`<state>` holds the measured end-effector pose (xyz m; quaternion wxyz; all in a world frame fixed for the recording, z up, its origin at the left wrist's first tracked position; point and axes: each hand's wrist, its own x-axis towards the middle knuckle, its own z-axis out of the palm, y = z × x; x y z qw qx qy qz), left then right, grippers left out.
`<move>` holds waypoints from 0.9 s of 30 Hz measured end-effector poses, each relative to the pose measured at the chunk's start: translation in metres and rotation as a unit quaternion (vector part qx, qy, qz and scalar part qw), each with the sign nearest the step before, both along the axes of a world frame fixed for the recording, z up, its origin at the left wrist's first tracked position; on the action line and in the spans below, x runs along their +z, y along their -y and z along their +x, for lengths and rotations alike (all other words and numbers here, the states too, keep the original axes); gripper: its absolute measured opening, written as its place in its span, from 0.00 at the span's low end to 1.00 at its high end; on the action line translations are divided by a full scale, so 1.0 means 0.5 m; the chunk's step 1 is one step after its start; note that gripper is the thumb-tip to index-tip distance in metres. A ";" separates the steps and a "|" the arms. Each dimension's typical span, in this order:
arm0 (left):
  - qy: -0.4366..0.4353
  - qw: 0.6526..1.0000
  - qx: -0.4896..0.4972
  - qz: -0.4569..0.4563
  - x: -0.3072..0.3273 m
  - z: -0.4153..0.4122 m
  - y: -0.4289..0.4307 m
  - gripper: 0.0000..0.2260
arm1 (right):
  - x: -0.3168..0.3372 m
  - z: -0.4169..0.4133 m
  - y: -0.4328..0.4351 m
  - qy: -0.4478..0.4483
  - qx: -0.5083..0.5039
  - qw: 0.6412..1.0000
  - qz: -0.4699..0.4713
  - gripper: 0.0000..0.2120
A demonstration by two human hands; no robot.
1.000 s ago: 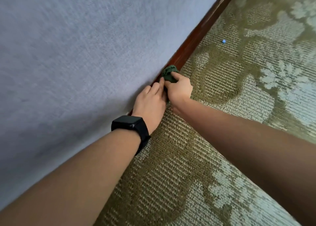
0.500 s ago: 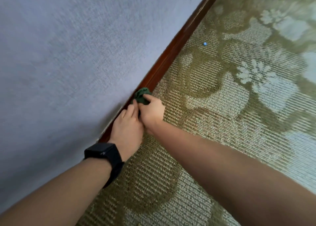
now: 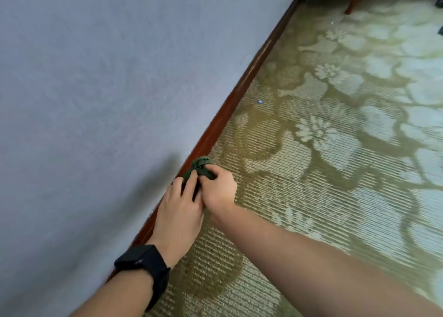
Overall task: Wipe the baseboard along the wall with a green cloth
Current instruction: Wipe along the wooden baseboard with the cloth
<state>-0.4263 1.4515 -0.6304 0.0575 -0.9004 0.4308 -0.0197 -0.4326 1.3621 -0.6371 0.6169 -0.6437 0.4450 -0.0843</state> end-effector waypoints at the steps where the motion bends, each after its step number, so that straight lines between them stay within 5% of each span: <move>1: -0.005 1.000 -0.009 -0.009 0.028 -0.007 0.006 0.22 | 0.026 -0.012 0.008 0.001 -0.013 1.000 0.001 0.14; 16: -0.062 0.983 -0.108 -0.132 0.611 -0.100 0.181 0.27 | 0.624 -0.143 0.166 0.091 -0.180 0.979 -0.006 0.12; 27: -0.010 0.952 -0.203 -0.228 1.138 -0.056 0.557 0.14 | 1.151 -0.140 0.557 0.180 -0.159 0.970 -0.042 0.12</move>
